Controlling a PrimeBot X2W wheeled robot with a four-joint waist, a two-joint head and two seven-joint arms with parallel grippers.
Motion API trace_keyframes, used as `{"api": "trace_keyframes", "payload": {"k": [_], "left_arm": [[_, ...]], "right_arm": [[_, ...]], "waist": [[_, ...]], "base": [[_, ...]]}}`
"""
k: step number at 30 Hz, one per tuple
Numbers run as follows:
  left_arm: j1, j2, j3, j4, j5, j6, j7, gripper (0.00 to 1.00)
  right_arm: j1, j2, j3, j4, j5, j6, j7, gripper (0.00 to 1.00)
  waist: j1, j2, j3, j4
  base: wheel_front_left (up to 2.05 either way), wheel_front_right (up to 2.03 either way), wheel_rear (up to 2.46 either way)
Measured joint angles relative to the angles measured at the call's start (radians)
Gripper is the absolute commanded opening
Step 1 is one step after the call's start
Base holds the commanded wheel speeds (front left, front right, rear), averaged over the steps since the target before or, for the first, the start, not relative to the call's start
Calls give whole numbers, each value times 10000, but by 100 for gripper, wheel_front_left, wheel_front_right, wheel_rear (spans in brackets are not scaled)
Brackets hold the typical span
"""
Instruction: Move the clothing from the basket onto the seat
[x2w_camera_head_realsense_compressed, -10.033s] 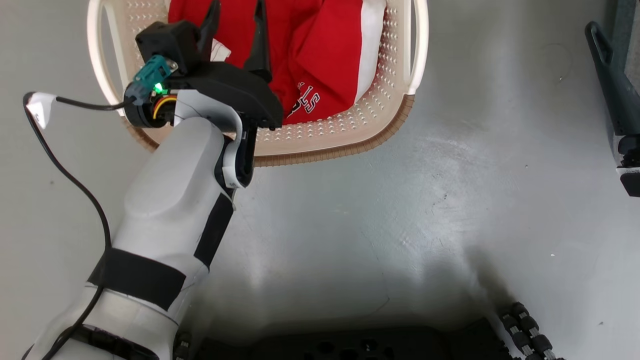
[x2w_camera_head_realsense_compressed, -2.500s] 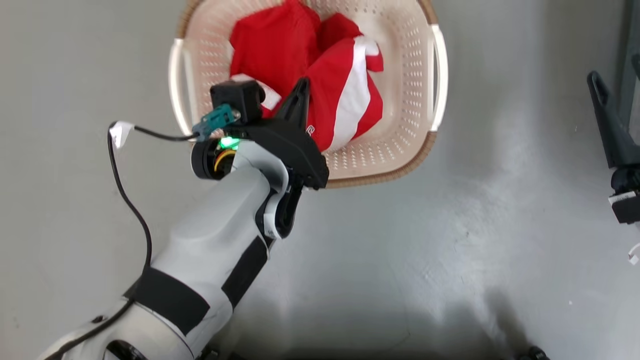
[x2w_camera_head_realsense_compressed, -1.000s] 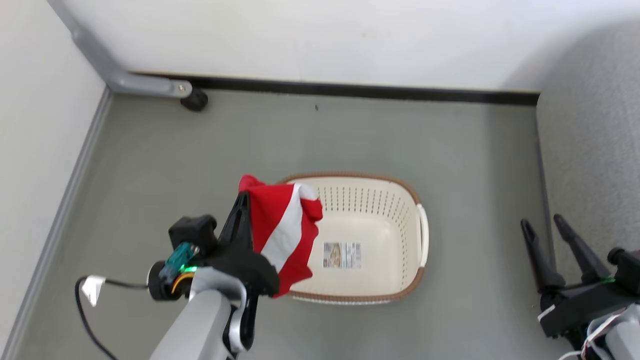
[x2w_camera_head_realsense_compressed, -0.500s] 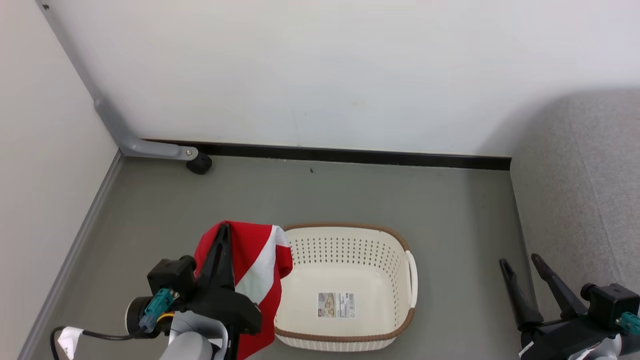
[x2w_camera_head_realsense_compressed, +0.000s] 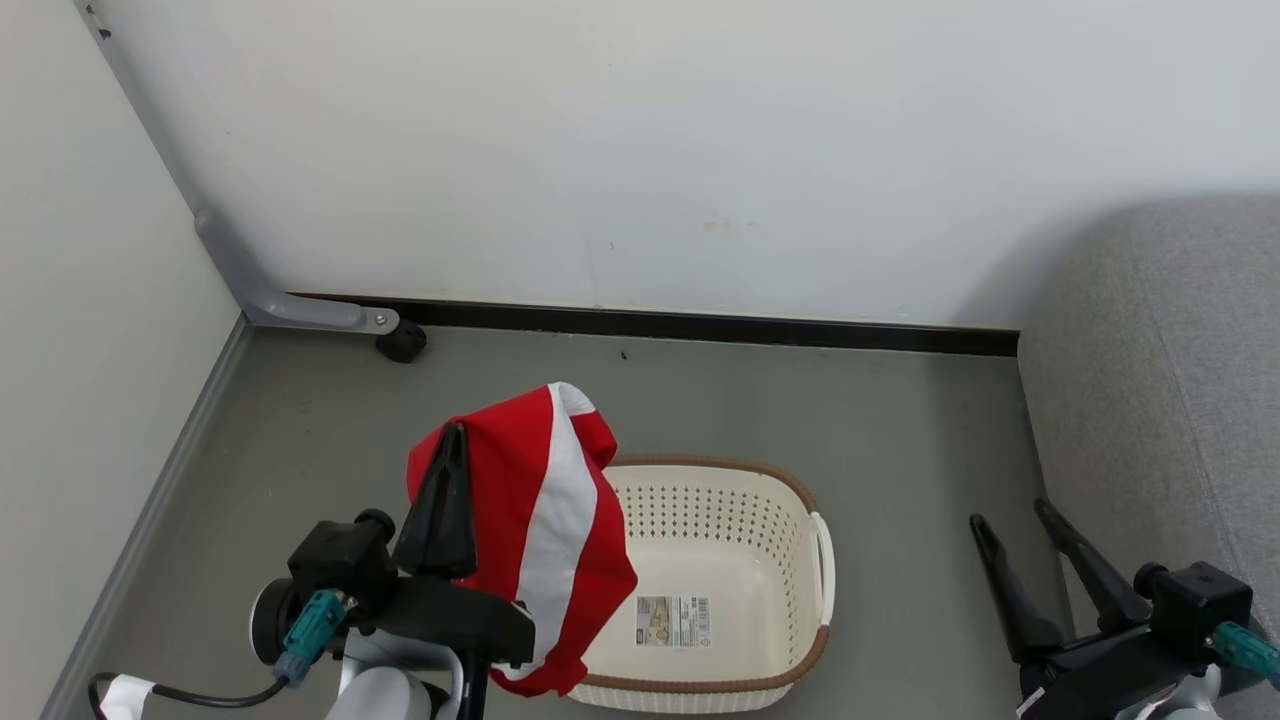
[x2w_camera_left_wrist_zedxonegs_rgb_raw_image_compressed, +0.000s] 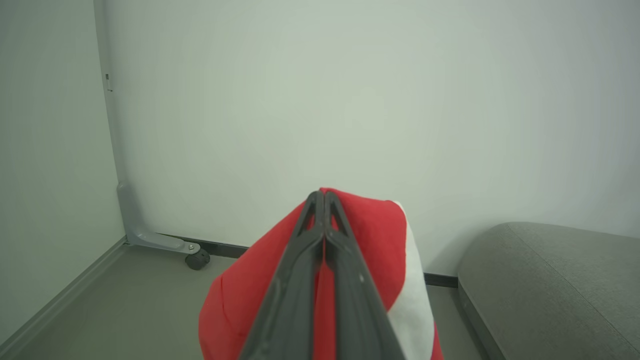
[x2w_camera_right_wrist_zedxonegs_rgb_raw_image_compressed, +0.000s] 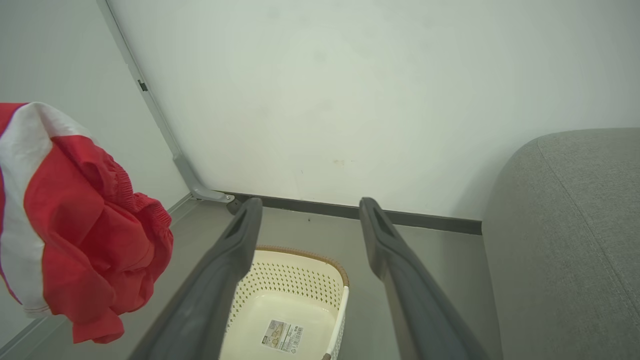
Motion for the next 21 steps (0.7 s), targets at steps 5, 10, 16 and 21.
{"api": "trace_keyframes", "payload": {"k": [5, 10, 16, 21], "left_arm": [[78, -56, -113, -464, 111, 0, 0, 0], [78, -92, -192, -901, 305, 0, 6, 0], [70, -155, -267, -1283, 552, 0, 209, 0], [46, -186, -324, -1450, 627, 0, 383, 0]], "right_arm": [[-76, -8, 472, -311, -178, 0, 0, 100], [-520, 2, 1066, -646, -242, 0, 2, 100], [-1422, 288, 2512, -1045, -276, 0, 2, 100], [-1851, 571, 3670, -1137, -280, 0, 0, 100]], "waist": [[0, 0, 21, 54], [1, 0, 38, 132], [1, 0, 93, 236], [1, 1, 110, 311]], "base": [[0, 0, 0], [0, 0, 0], [0, 0, 0], [0, 0, 0]]}}
